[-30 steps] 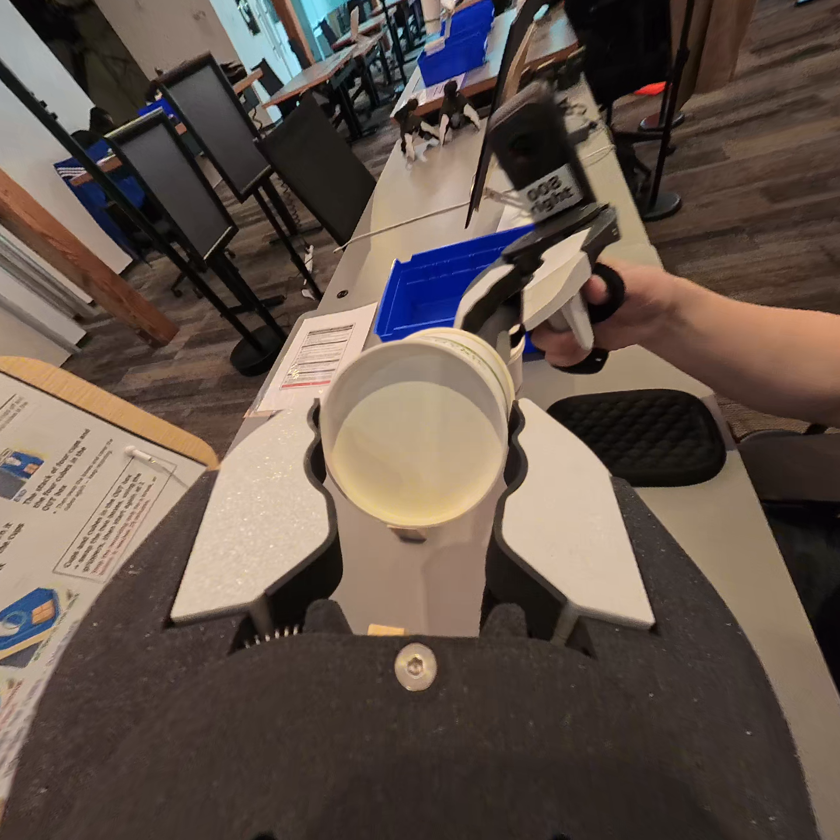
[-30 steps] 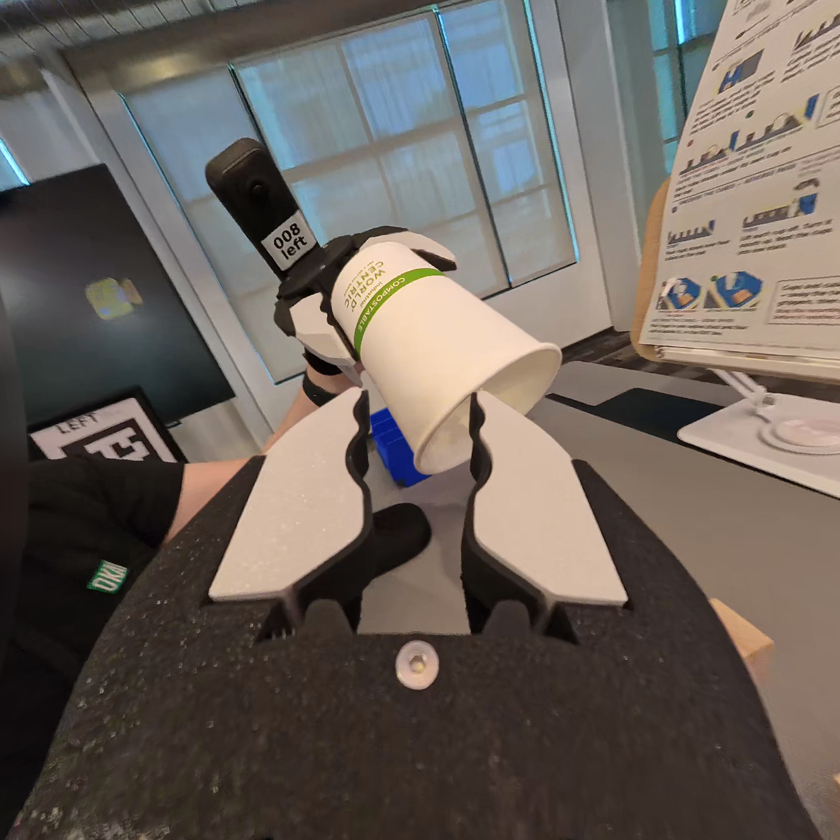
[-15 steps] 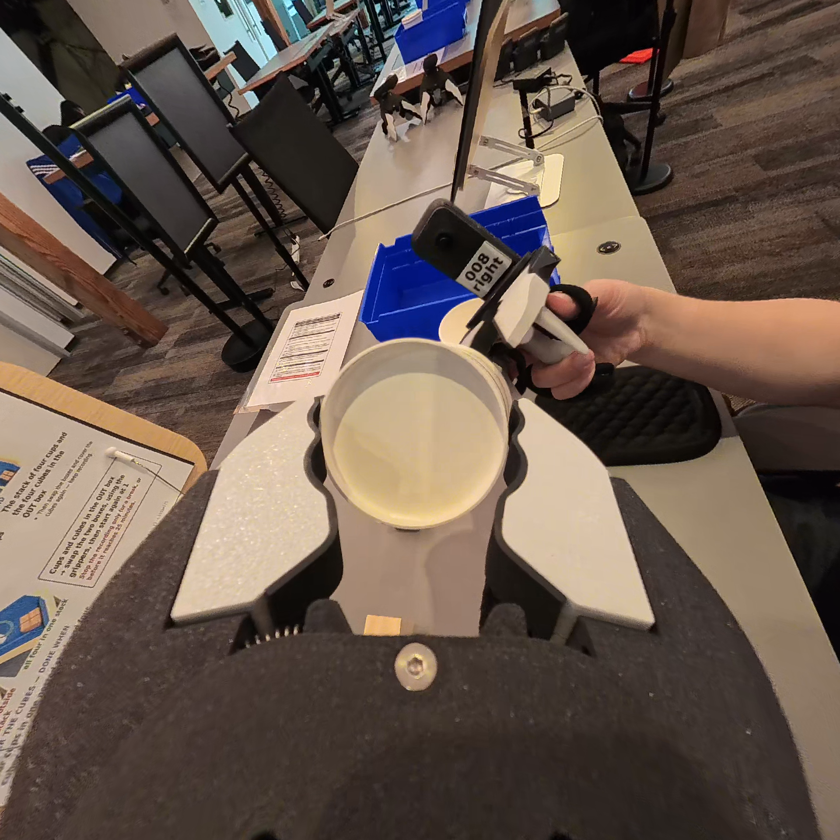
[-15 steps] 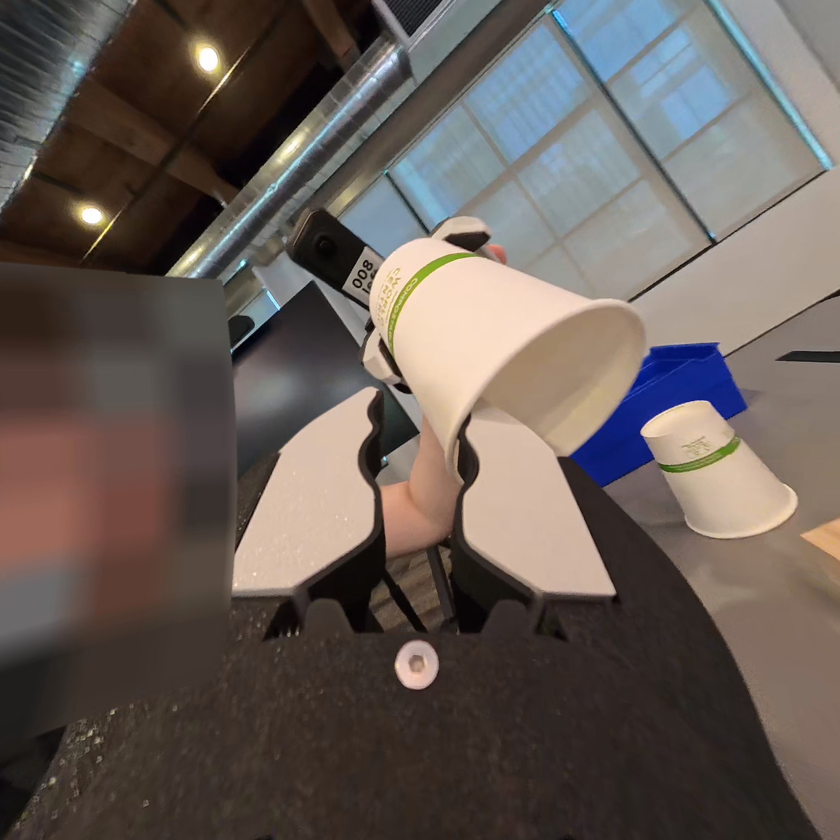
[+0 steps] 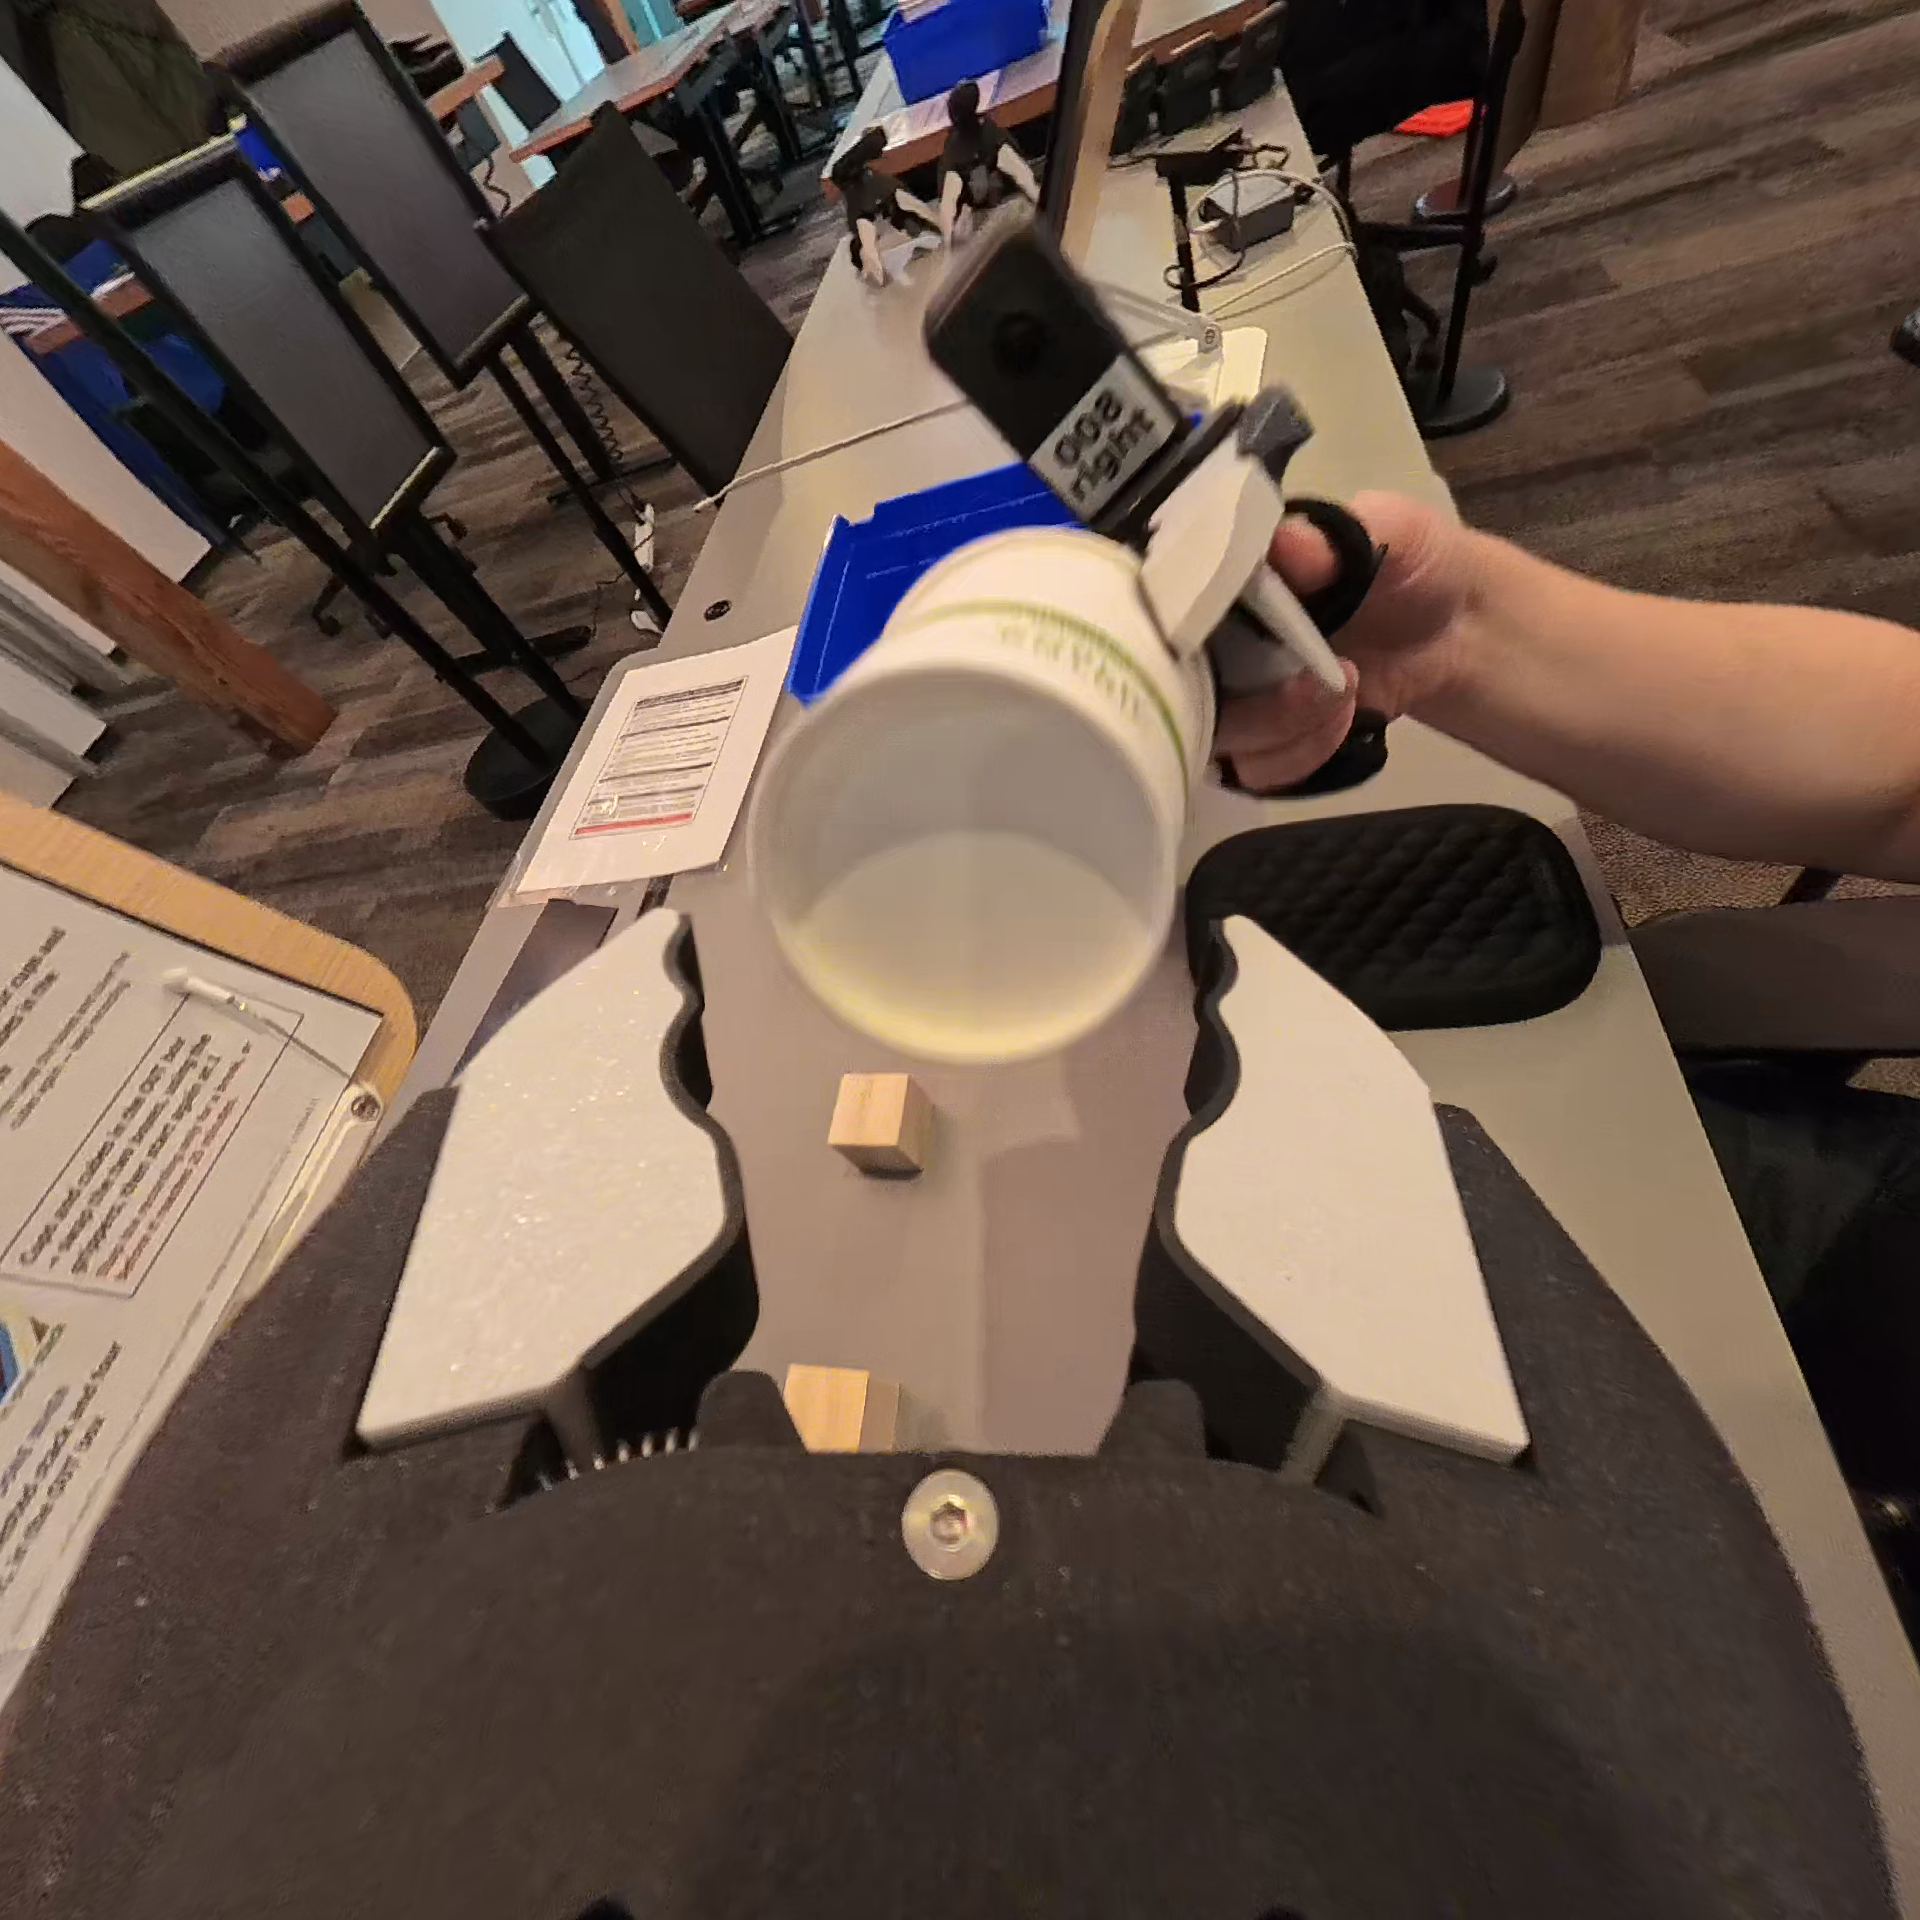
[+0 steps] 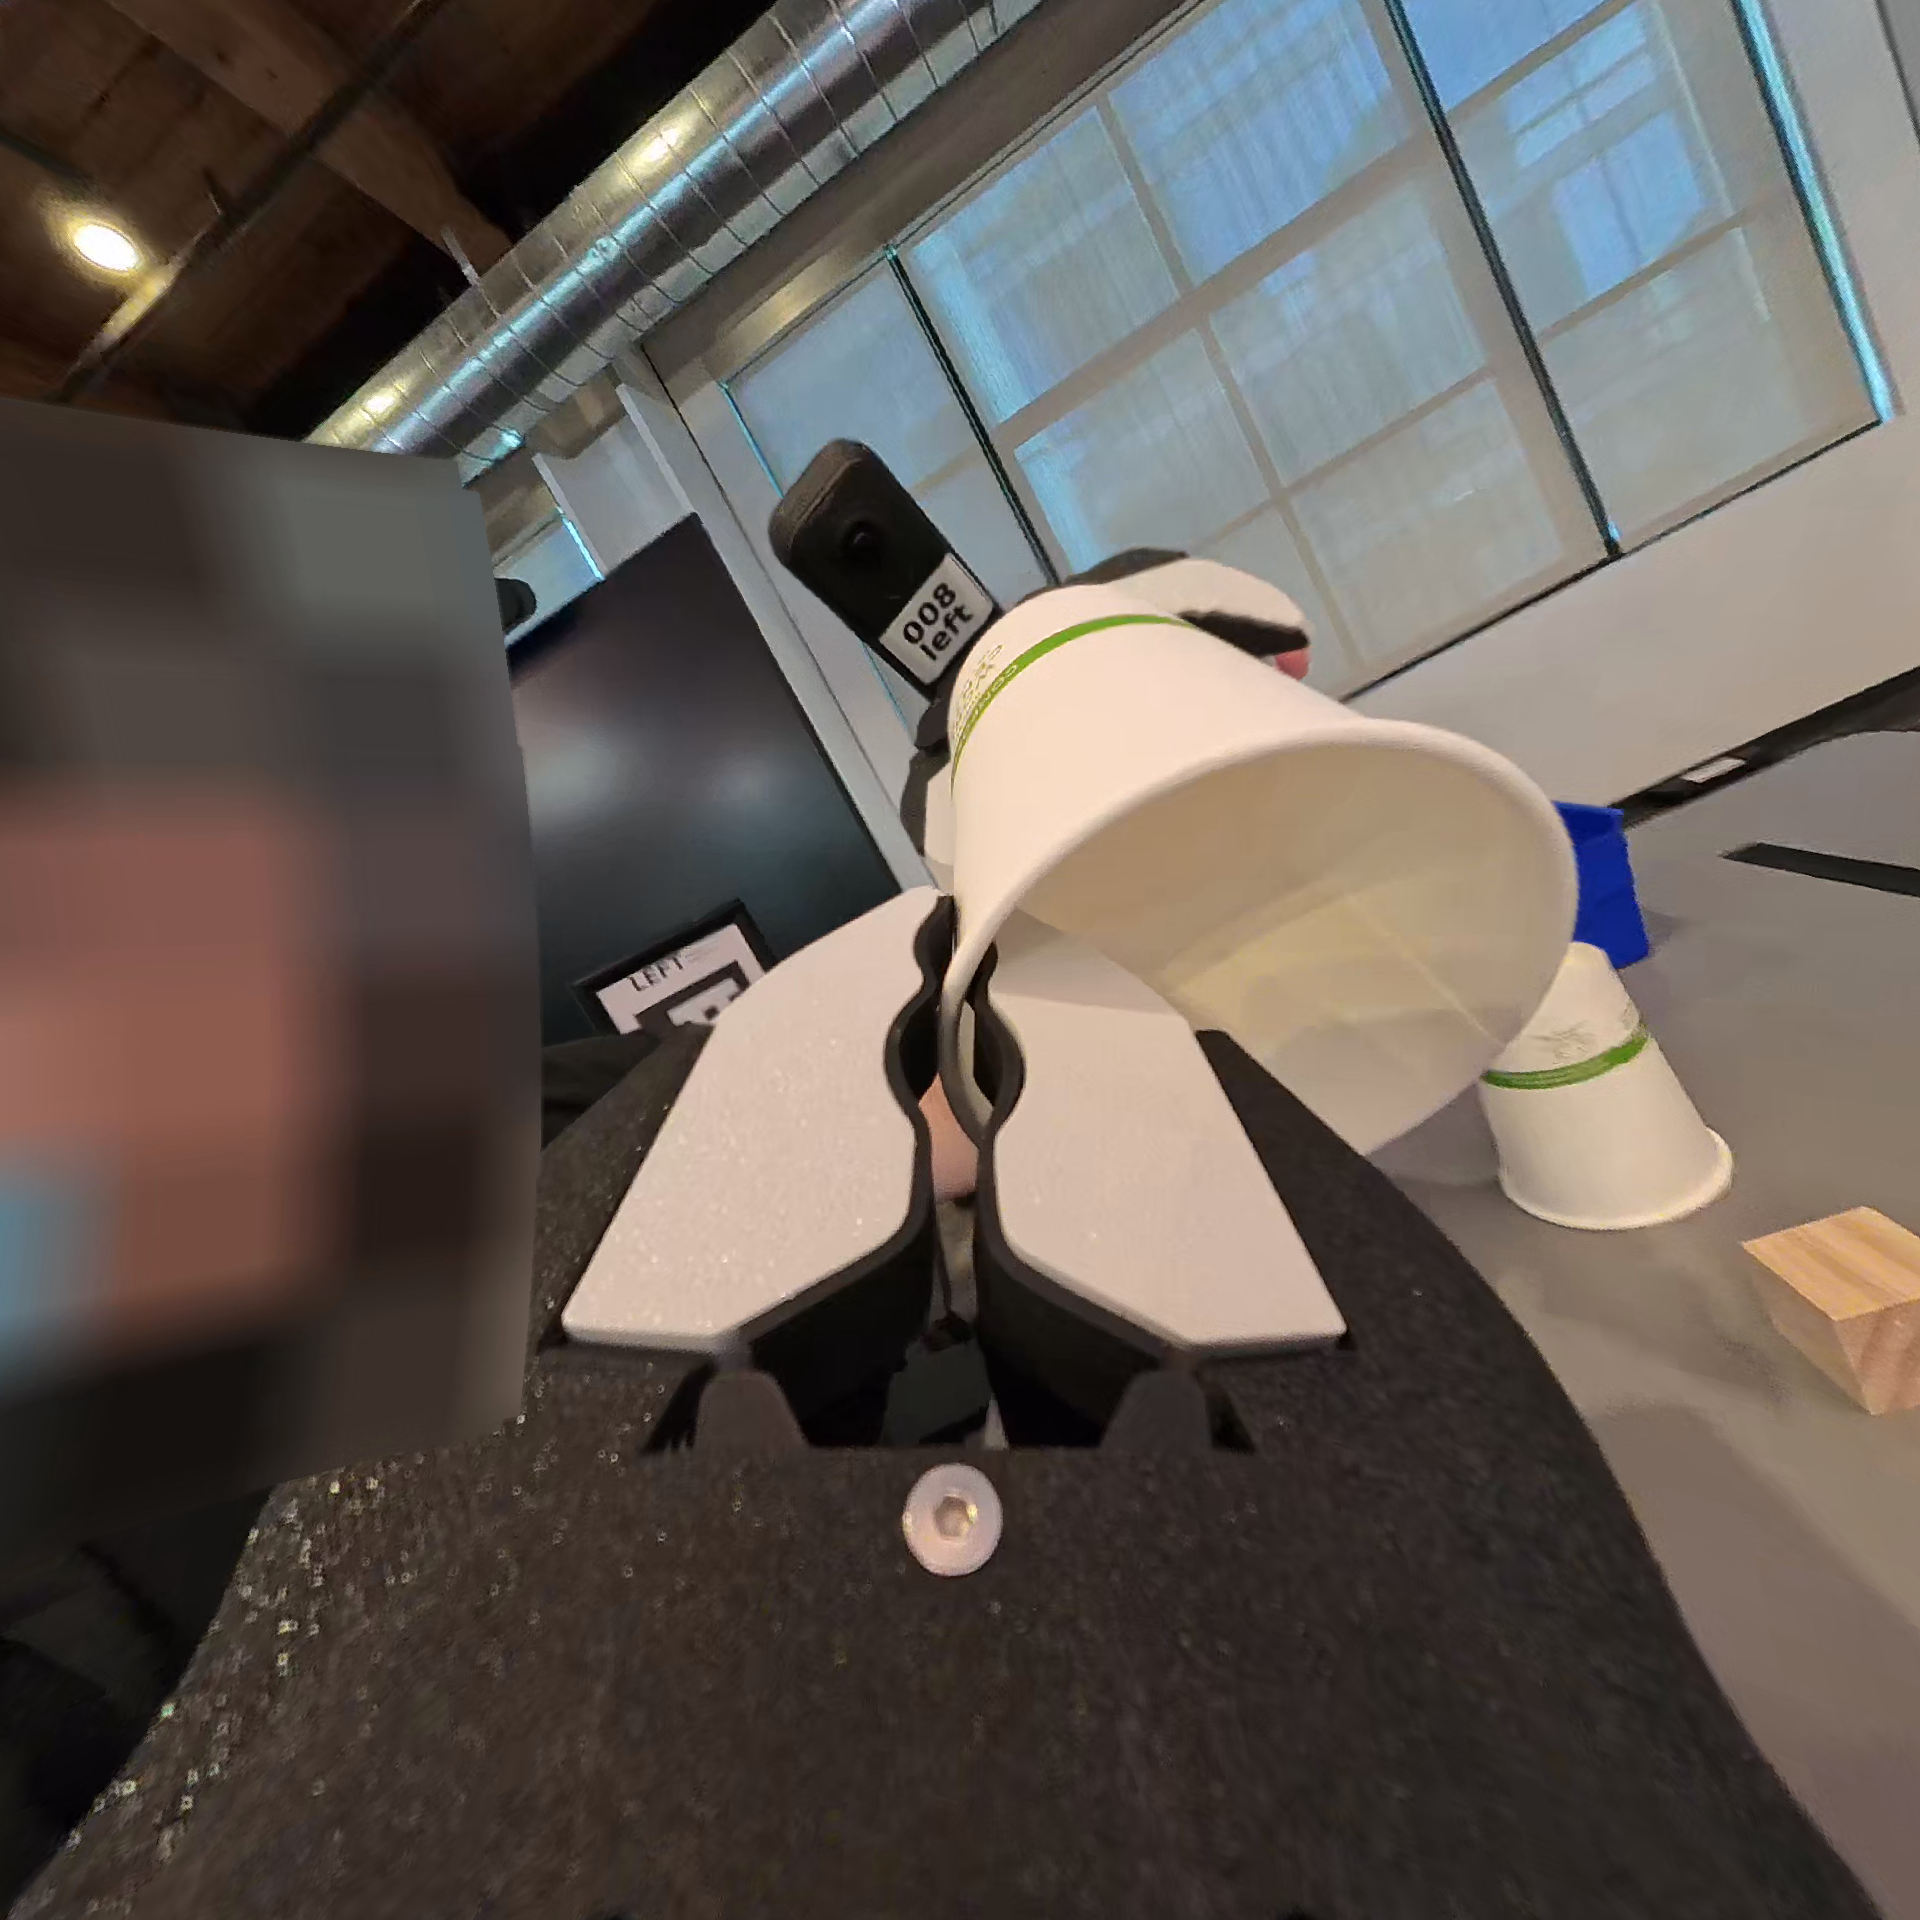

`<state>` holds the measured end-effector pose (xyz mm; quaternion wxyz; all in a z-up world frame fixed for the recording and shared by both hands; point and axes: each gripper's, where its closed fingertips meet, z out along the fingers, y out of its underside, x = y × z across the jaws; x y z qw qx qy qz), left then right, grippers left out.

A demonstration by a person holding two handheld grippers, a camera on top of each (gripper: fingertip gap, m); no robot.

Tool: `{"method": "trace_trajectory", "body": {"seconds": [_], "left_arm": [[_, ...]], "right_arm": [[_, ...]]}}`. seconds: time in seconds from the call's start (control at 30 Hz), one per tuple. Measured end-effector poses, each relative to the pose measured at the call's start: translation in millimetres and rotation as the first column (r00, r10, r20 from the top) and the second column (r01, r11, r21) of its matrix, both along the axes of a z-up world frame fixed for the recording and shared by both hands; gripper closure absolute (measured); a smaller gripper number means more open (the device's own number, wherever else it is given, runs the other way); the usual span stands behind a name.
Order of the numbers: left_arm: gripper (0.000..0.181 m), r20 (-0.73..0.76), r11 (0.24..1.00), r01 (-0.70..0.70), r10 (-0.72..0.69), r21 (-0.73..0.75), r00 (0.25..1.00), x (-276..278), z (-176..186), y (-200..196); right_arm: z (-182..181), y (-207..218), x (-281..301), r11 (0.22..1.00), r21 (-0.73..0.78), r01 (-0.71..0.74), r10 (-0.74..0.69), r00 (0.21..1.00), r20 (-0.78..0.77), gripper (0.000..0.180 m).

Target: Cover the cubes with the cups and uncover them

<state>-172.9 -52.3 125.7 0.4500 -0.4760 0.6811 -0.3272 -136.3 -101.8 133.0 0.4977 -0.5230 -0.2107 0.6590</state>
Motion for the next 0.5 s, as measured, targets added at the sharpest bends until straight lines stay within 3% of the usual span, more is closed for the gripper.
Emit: {"method": "trace_trajectory", "body": {"seconds": [0.03, 0.1, 0.17, 0.27, 0.33, 0.5], "left_arm": [[0.09, 0.0, 1.0, -0.01, 0.01, 0.001, 1.0, -5, -2, 1], [0.091, -0.002, 0.999, -0.032, 0.032, 0.015, 0.999, -19, -6, 4], [0.095, -0.007, 0.997, -0.068, 0.068, 0.031, 0.998, -35, -12, 10], [0.103, -0.025, 0.988, -0.132, 0.135, 0.084, 0.991, -57, -22, 18], [0.104, -0.058, 0.98, -0.162, 0.17, 0.114, 0.984, -66, -33, 21], [0.104, -0.088, 0.977, -0.169, 0.181, 0.131, 0.98, -74, -46, 14]], "right_arm": [[1, -2, 6, 1.0, 0.001, 0.019, -0.019, 0.999, 0.043, 0.179], [1, -3, 23, 0.994, 0.011, 0.11, -0.11, 0.976, 0.19, 0.179], [-4, 1, 55, 0.963, 0.049, 0.265, -0.262, 0.874, 0.409, 0.18], [-24, 5, 125, 0.888, 0.146, 0.436, -0.378, 0.51, 0.773, 0.179], [-38, -3, 166, 0.875, 0.143, 0.462, -0.297, 0.28, 0.913, 0.179], [-82, -25, 204, 0.913, -0.01, 0.408, 0.014, -0.008, 1.0, 0.179]]}}
